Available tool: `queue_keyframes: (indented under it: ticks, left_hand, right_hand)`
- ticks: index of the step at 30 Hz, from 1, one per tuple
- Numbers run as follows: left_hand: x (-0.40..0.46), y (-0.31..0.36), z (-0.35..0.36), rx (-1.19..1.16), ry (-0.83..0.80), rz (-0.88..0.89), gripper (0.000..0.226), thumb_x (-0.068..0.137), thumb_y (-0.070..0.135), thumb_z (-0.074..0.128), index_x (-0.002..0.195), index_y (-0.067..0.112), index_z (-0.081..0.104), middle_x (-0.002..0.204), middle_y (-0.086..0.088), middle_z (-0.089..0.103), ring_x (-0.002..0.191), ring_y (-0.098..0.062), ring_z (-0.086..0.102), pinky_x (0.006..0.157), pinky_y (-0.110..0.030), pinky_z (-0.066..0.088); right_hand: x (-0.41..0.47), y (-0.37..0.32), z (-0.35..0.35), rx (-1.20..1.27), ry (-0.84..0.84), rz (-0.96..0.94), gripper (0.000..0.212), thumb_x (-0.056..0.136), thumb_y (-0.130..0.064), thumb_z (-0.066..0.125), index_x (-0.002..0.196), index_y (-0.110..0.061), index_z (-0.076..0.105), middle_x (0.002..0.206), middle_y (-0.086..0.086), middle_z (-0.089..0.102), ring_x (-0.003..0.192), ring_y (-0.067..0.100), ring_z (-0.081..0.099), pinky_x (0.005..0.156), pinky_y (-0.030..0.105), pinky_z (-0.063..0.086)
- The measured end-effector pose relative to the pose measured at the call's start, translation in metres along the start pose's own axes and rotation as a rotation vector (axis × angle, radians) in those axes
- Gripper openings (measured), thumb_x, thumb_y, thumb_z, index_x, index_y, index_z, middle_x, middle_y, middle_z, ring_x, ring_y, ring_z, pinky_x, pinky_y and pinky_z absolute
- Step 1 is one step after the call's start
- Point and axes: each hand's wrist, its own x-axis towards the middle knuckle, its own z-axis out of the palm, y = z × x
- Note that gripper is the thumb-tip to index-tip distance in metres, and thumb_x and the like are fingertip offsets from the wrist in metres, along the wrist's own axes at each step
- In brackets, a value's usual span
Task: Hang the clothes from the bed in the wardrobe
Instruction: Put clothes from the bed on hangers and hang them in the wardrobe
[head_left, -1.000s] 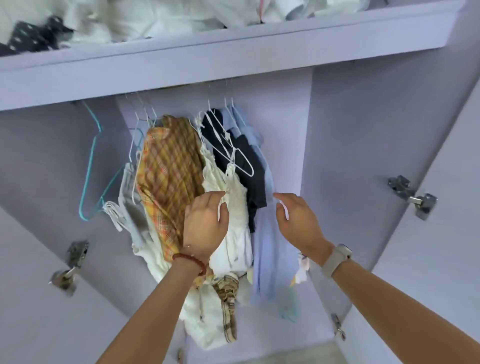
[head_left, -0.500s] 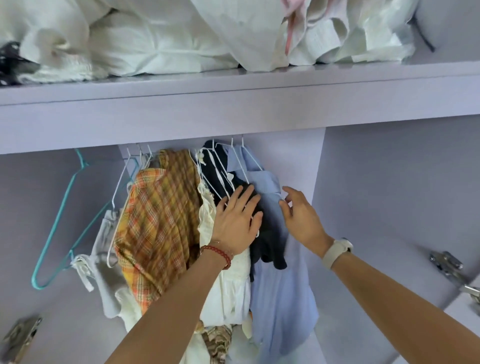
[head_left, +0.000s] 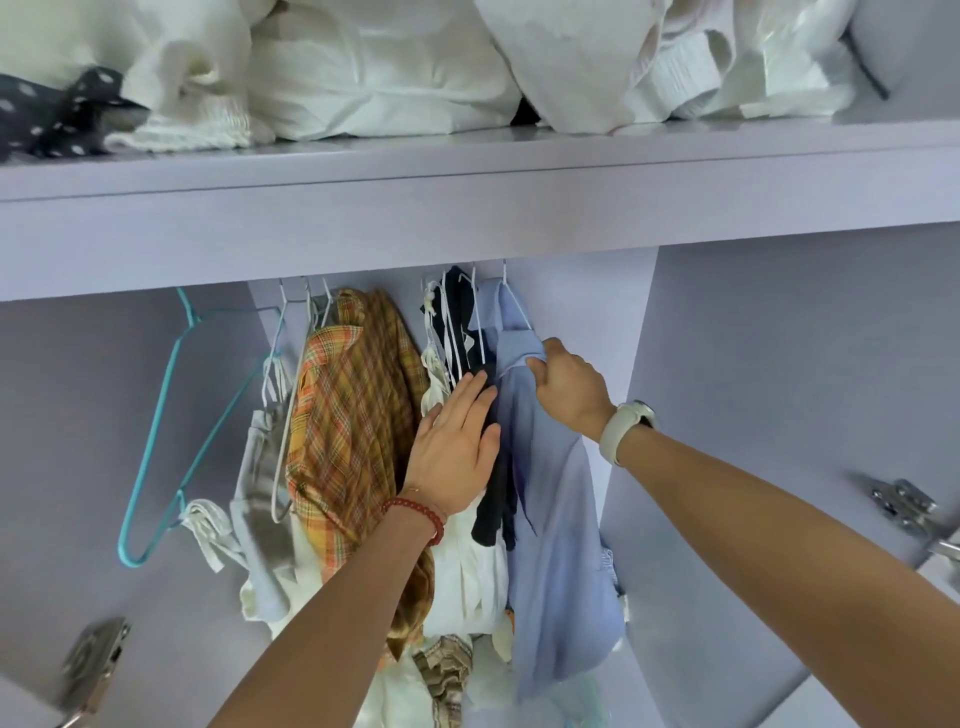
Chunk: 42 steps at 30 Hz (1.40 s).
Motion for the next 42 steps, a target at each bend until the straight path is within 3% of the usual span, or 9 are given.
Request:
queue_keyframes:
  ticks: [8,14,17,22,29,31,34,38,42]
  left_hand:
    - [0.001,0.003,0.0,0.023,-0.005,-0.048,0.047,0.096,0.023,0.035,0.142,0.015,0.03,0.153,0.003,0.02,0.141,-0.008,0.013,0.113,-0.036,0.021]
    - [-0.003,0.023,-0.002,0.144,0.025,-0.044,0.044,0.095,0.022,0.038,0.138,0.014,0.038,0.152,-0.005,0.022,0.142,-0.019,0.013,0.113,-0.046,0.011]
    - [-0.011,0.046,-0.001,0.199,0.15,0.072,0.038,0.086,0.018,0.049,0.123,0.011,0.056,0.141,-0.014,0.042,0.136,-0.031,0.03,0.108,-0.057,0.016]
    - [-0.044,0.097,0.036,0.076,0.193,0.338,0.039,0.077,0.014,0.046,0.114,0.015,0.058,0.134,-0.012,0.049,0.132,-0.029,0.032,0.106,-0.055,0.016]
    - [-0.116,0.171,0.099,-0.217,-0.266,0.416,0.048,0.074,0.009,0.071,0.12,0.0,0.058,0.129,-0.02,0.053,0.119,-0.04,0.05,0.094,-0.063,0.038]
    - [-0.128,0.195,0.112,-0.244,-0.374,0.471,0.049,0.079,0.012,0.069,0.124,0.0,0.055,0.132,-0.019,0.051,0.122,-0.042,0.046,0.097,-0.063,0.032]
    - [-0.144,0.235,0.13,-0.267,-0.646,0.655,0.038,0.094,0.022,0.049,0.131,0.011,0.049,0.132,-0.014,0.053,0.127,-0.031,0.044,0.105,-0.045,0.029]
    - [-0.185,0.294,0.141,-0.415,-0.946,0.826,0.027,0.096,0.026,0.045,0.091,0.002,0.056,0.09,-0.019,0.064,0.089,-0.037,0.059,0.076,-0.042,0.044]
    - [-0.25,0.355,0.13,-0.604,-1.056,0.879,0.035,0.092,0.021,0.053,0.063,0.027,0.035,0.055,-0.005,0.046,0.056,-0.022,0.043,0.056,-0.031,0.032]
  right_hand:
    - [-0.017,0.017,-0.028,0.255,0.28,0.037,0.028,0.097,-0.022,0.038,0.108,0.003,0.046,0.091,0.023,0.06,0.081,0.041,0.055,0.061,0.032,0.033]
    - [-0.09,0.081,0.009,0.186,0.22,0.285,0.015,0.093,-0.011,0.041,0.102,0.0,0.047,0.102,0.021,0.052,0.087,0.041,0.053,0.064,0.032,0.029]
    - [-0.133,0.107,0.021,0.176,0.196,0.445,0.014,0.092,-0.011,0.042,0.101,-0.004,0.05,0.101,0.019,0.058,0.091,0.039,0.054,0.065,0.031,0.03]
    - [-0.23,0.13,0.018,0.121,0.188,0.604,0.011,0.09,-0.015,0.044,0.094,-0.009,0.052,0.087,0.016,0.065,0.083,0.04,0.057,0.062,0.031,0.031]
    - [-0.37,0.124,-0.027,-0.025,0.241,0.733,0.022,0.089,-0.034,0.052,0.106,-0.021,0.057,0.085,0.004,0.069,0.084,0.03,0.062,0.066,0.029,0.04]
    - [-0.411,0.122,-0.045,-0.127,0.261,0.741,0.018,0.09,-0.034,0.052,0.098,-0.02,0.061,0.083,0.002,0.07,0.082,0.028,0.064,0.067,0.03,0.042]
    - [-0.474,0.119,-0.071,-0.247,0.278,0.791,0.025,0.085,-0.038,0.048,0.089,-0.019,0.065,0.077,-0.003,0.07,0.073,0.023,0.064,0.061,0.025,0.04]
    - [-0.554,0.114,-0.101,-0.348,0.373,0.877,0.032,0.082,-0.039,0.045,0.078,-0.016,0.067,0.069,-0.004,0.069,0.061,0.019,0.064,0.053,0.02,0.035]
    - [-0.643,0.107,-0.115,-0.302,0.449,1.093,0.027,0.082,-0.036,0.051,0.092,-0.017,0.068,0.085,0.0,0.069,0.077,0.022,0.066,0.062,0.027,0.048]
